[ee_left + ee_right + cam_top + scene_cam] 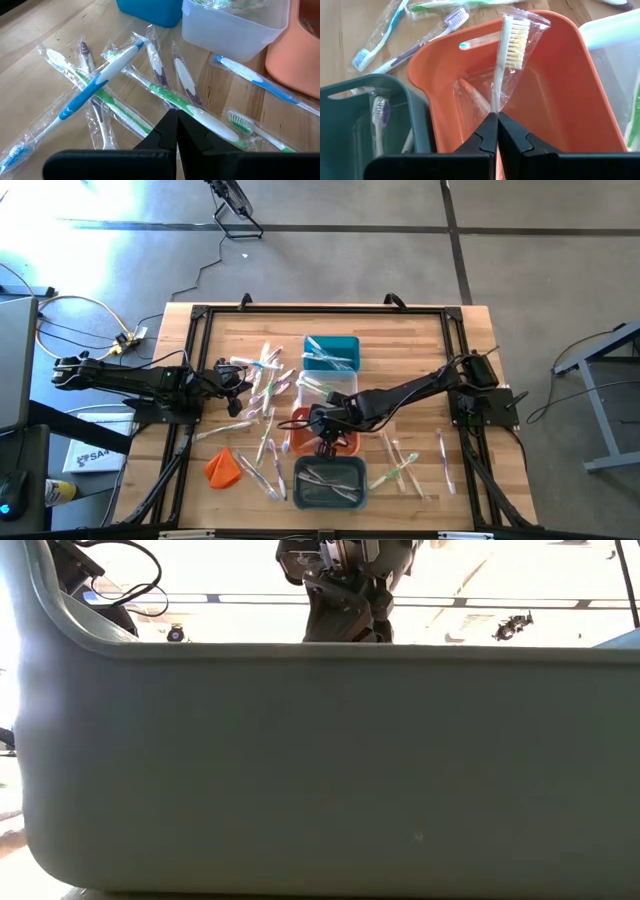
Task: Pick & Place Toothbrushes
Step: Put the orange toothbrush into the orange bin, then put the violet toothbrush into the green bin
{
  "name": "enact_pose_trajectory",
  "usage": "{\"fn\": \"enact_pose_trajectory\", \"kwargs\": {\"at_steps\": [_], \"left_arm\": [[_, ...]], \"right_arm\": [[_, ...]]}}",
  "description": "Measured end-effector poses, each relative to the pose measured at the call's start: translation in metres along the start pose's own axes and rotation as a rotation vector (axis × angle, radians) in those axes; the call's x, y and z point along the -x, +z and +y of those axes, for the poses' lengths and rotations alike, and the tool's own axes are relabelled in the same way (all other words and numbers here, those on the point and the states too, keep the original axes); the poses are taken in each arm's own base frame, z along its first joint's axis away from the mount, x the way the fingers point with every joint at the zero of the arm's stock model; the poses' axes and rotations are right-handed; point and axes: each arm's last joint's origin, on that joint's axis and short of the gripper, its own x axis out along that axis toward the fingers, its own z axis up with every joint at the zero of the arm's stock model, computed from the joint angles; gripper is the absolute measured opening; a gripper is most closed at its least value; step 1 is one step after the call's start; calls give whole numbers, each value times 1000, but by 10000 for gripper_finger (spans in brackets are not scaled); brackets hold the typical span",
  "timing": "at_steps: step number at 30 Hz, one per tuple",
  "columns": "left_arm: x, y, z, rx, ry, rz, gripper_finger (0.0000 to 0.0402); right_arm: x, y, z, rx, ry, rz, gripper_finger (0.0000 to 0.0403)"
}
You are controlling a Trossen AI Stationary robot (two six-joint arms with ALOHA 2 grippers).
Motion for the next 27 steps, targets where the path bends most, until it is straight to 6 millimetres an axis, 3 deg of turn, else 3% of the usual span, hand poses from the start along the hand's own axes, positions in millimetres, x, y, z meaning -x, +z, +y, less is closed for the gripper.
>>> {"fn": "enact_pose_trajectory", "kwargs": {"at_steps": [14, 27], "left_arm": [[0, 0, 0, 0, 0, 0, 0], [0, 0, 0, 0, 0, 0, 0]], "right_arm": [[0, 1, -4, -23, -58, -15, 11], [0, 1, -5, 4, -57, -14, 121]]}}
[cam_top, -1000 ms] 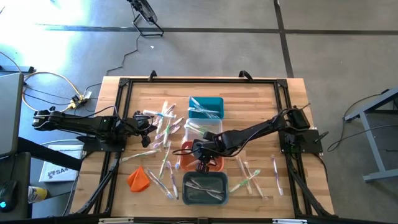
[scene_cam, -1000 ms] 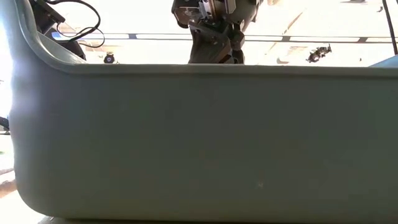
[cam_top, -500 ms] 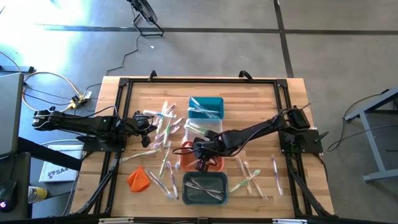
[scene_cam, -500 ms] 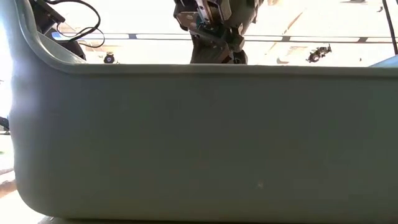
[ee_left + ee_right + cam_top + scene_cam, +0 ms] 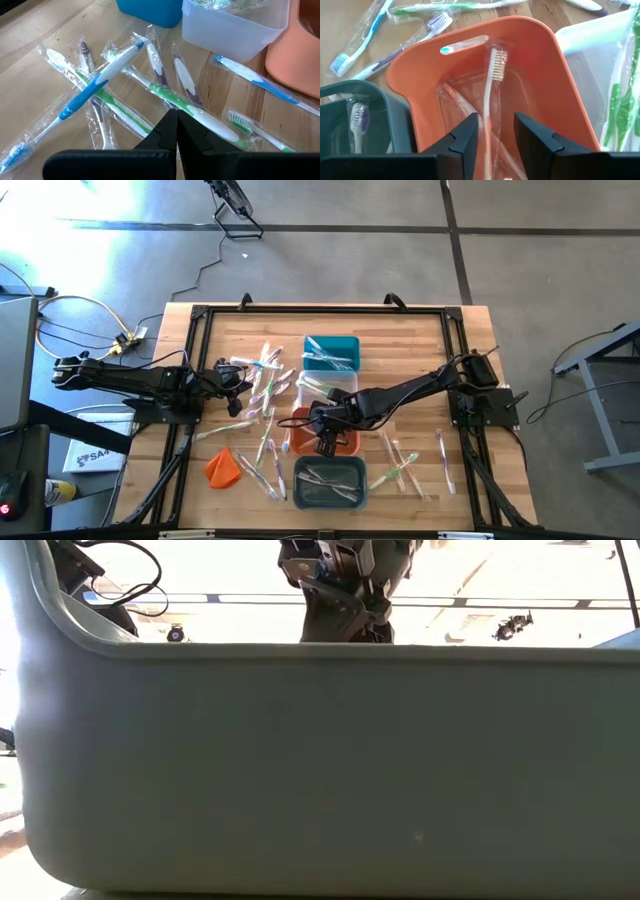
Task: Pick & Place Toothbrushes
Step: Put the violet toothbrush into the green bin
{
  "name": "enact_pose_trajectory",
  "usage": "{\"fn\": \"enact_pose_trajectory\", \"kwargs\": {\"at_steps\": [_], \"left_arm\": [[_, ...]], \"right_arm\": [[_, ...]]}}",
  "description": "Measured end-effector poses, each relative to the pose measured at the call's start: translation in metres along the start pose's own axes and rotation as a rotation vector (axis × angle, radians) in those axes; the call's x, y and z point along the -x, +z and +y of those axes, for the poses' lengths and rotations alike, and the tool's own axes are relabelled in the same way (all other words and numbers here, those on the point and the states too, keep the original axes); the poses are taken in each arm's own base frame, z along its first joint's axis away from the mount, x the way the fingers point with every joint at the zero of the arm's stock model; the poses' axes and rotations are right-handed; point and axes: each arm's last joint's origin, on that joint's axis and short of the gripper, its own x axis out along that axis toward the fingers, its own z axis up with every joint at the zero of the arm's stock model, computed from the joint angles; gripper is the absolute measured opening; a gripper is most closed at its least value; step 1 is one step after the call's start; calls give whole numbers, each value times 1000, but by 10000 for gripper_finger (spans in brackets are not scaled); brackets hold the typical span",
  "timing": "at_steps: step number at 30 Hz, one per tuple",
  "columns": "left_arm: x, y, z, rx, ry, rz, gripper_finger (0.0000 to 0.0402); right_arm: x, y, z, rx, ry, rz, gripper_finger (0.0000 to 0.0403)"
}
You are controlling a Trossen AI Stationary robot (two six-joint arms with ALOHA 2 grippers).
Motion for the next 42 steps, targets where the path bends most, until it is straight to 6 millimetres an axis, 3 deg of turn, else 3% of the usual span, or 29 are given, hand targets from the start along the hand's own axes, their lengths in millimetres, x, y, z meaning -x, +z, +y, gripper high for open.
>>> {"fn": "enact_pose_trajectory", "kwargs": {"at_steps": [14, 29, 34, 42], "left_arm": [[0, 0, 0, 0, 0, 0, 0], [0, 0, 0, 0, 0, 0, 0], [0, 0, 0, 0, 0, 0, 0], [0, 0, 0, 0, 0, 0, 0]], "right_arm": [[14, 15, -26, -48, 142, 66, 77], [91, 35, -52, -102, 190, -71, 21], [117, 31, -56, -104, 175, -82, 8], [151, 12, -66, -186, 123, 37, 2]]}}
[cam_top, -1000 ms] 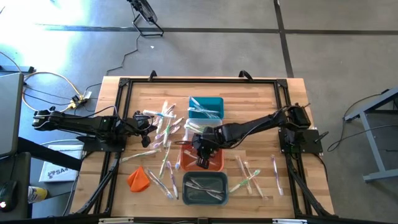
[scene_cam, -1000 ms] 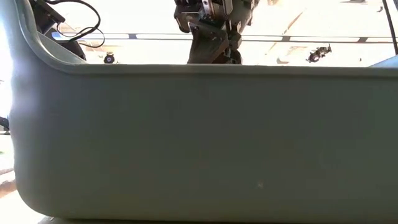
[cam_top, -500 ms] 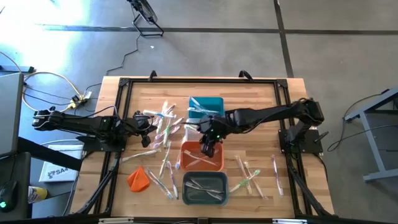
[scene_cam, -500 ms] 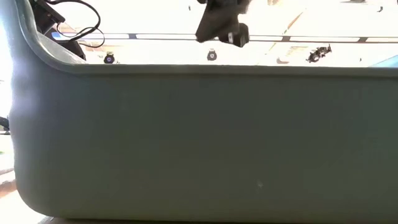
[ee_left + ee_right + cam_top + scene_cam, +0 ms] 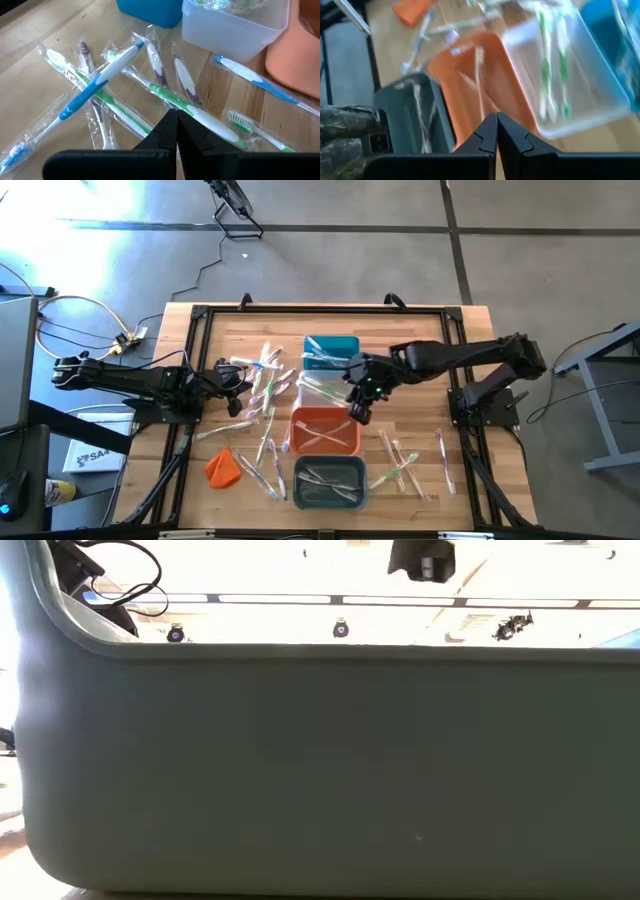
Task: Pick & Place Toothbrushes
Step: Put the violet toothbrush into the green bin
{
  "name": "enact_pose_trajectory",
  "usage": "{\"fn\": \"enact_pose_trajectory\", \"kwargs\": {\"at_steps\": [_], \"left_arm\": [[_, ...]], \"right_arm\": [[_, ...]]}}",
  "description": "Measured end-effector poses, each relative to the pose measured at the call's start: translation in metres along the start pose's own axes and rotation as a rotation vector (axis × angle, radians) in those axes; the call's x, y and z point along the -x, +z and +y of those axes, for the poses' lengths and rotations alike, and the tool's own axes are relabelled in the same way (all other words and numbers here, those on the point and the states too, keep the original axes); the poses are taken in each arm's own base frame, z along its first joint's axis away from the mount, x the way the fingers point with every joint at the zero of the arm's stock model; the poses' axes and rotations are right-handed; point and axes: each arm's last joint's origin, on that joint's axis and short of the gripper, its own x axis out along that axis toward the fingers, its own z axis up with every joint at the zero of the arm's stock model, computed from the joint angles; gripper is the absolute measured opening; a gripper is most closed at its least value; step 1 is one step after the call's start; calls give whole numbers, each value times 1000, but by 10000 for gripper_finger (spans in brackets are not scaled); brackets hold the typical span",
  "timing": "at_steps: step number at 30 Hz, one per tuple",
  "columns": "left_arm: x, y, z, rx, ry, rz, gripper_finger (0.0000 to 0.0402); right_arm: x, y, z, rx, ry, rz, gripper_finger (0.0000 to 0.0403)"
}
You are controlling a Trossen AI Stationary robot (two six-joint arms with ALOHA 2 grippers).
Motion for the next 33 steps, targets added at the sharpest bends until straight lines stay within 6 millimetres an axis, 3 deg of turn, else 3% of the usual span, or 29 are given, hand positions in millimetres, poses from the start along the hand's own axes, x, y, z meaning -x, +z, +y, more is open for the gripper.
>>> {"fn": "enact_pose_trajectory", "kwargs": {"at_steps": [15, 25, 33], "left_arm": [[0, 0, 0, 0, 0, 0, 0], [0, 0, 0, 0, 0, 0, 0], [0, 0, 0, 0, 0, 0, 0]], "right_arm": [[29, -48, -27, -324, -332, 434, 2], [33, -59, -14, -344, -340, 423, 2], [51, -77, 4, -380, -371, 322, 2]]}}
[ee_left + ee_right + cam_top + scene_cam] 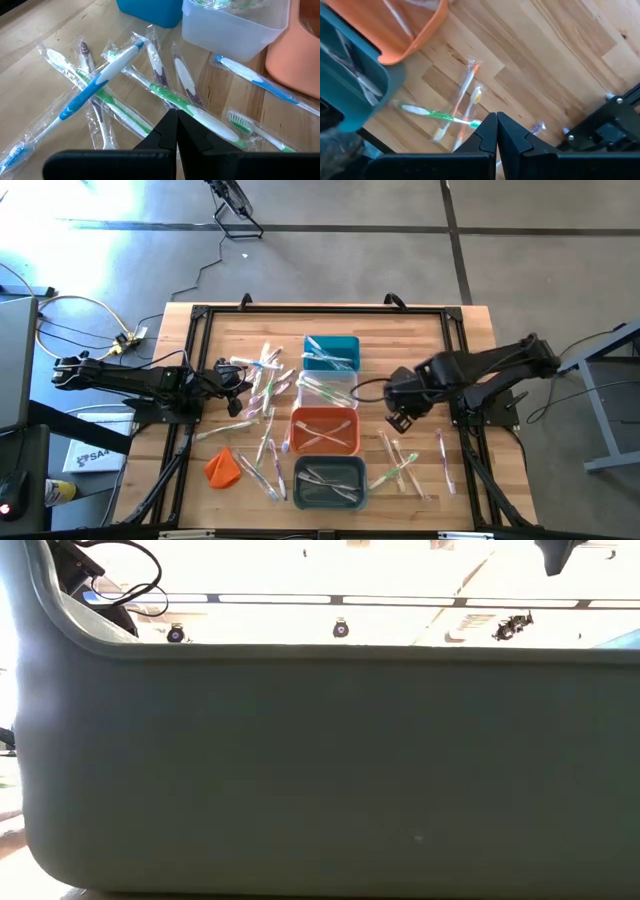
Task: Pick & Place Toothbrushes
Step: Put the violet toothbrush into the green bin
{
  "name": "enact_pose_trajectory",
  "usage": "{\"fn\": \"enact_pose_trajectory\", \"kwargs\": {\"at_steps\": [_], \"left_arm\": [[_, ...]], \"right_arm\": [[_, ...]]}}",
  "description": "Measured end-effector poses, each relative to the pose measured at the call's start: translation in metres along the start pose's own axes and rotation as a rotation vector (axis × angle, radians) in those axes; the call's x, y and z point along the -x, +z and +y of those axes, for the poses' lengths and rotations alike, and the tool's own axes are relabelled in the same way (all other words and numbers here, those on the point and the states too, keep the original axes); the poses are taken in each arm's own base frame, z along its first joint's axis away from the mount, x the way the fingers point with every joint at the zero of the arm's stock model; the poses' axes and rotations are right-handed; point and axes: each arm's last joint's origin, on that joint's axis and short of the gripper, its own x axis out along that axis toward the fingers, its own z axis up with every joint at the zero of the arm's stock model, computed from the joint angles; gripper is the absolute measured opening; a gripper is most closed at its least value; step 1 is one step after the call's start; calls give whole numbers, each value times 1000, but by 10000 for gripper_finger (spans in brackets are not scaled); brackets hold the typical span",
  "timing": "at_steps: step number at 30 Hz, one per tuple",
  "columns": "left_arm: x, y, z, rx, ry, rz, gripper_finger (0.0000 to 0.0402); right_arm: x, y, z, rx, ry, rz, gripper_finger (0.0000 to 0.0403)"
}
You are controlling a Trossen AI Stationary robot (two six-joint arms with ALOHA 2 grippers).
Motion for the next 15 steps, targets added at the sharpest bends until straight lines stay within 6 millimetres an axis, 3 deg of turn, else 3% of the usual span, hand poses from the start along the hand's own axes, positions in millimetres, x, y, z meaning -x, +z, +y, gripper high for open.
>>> {"fn": "enact_pose_trajectory", "kwargs": {"at_steps": [9, 15], "left_arm": [[0, 0, 0, 0, 0, 0, 0], [0, 0, 0, 0, 0, 0, 0]], "right_arm": [[5, -22, 6, -133, 16, -75, 2], [-27, -30, 19, -114, 69, -55, 2]]}}
